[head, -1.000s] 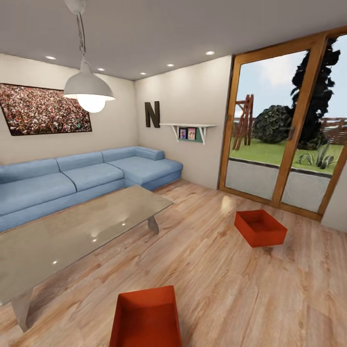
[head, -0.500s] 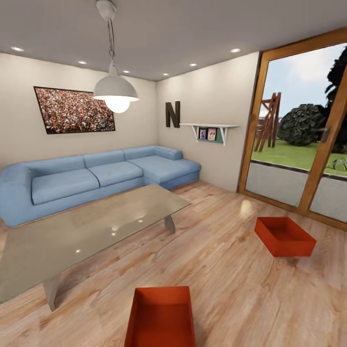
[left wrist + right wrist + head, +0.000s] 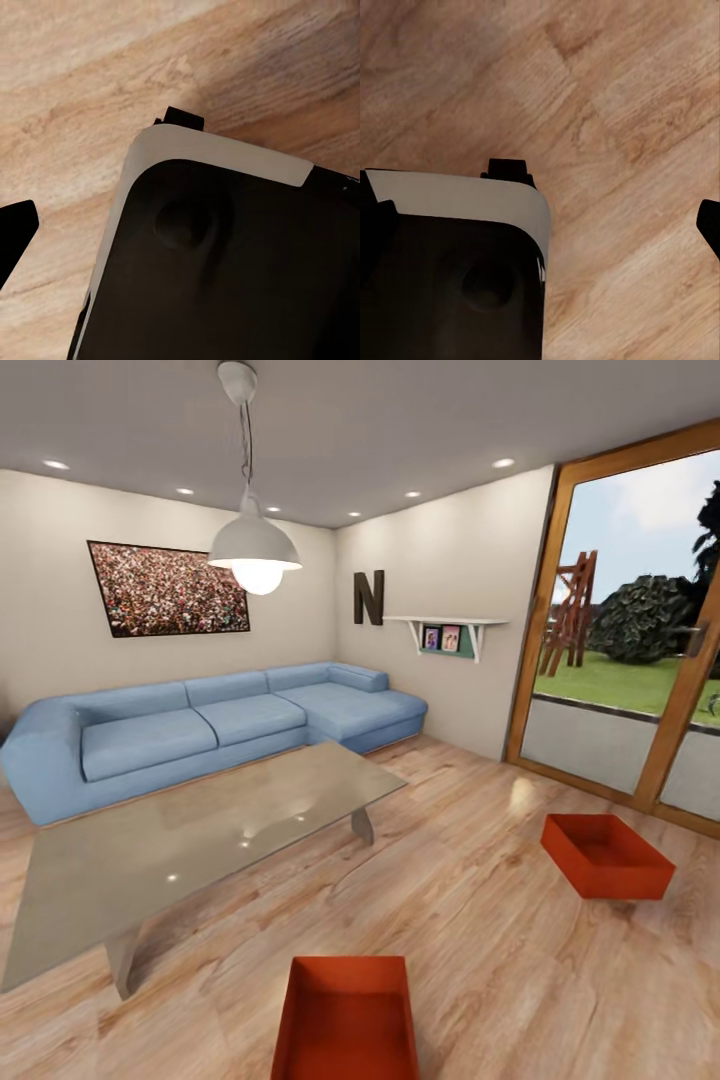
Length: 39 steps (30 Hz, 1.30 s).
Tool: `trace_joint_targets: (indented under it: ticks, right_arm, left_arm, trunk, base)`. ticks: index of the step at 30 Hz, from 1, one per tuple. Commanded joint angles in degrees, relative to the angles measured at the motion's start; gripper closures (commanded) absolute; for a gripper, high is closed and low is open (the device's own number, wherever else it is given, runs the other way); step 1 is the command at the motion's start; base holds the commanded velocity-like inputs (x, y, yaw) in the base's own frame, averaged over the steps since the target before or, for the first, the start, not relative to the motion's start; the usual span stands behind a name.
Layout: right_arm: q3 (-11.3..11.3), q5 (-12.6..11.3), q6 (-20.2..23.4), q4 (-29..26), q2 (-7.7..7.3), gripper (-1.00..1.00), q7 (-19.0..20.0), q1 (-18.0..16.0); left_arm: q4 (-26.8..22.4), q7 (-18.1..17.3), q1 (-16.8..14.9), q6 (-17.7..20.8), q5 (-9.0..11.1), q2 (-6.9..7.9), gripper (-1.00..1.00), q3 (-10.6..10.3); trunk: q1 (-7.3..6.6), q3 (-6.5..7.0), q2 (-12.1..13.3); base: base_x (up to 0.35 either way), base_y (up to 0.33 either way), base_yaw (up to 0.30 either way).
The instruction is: Move the two storage containers from the living room to the garage. In the garage, place one container on the floor and stack the other container on top of it (either order is fine).
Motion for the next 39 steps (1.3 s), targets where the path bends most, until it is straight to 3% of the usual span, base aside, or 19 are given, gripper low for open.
trace_joint_targets:
  ticks: [1,18,28,39]
  right_arm:
    - [0.4,-0.3,-0.3,0.2,0.0,-1.0,-0.1,-0.1]
    - [0.5,-0.4,-0.3,0.2,-0.06,-1.0,-0.1,-0.1]
    - [0.5,-0.4,-0.2,0.2,-0.07,-1.0,-0.1,-0.1]
    - [0.5,-0.4,-0.2,0.2,-0.07,-1.0,-0.1,-0.1]
  left_arm:
    - [-0.2,0.0,0.0,0.2,0.6,0.0,-1.0,0.0]
    - [-0.2,0.0,0.0,0.2,0.6,-0.01,-1.0,0.0]
    - [-0.2,0.1,0.0,0.2,0.5,-0.08,-1.0,0.0]
    - [-0.2,0.1,0.0,0.2,0.6,-0.09,-1.0,0.0]
  trunk:
    - [0.01,-0.05,0.0]
    - [0.01,-0.05,0.0]
    - [0.01,-0.05,0.0]
    - [0.01,-0.05,0.0]
  base:
    - [0.099,0.259,0.0]
    - [0.104,0.257,0.0]
    - [0.006,0.005,0.0]
    - [0.0,-0.23,0.0]
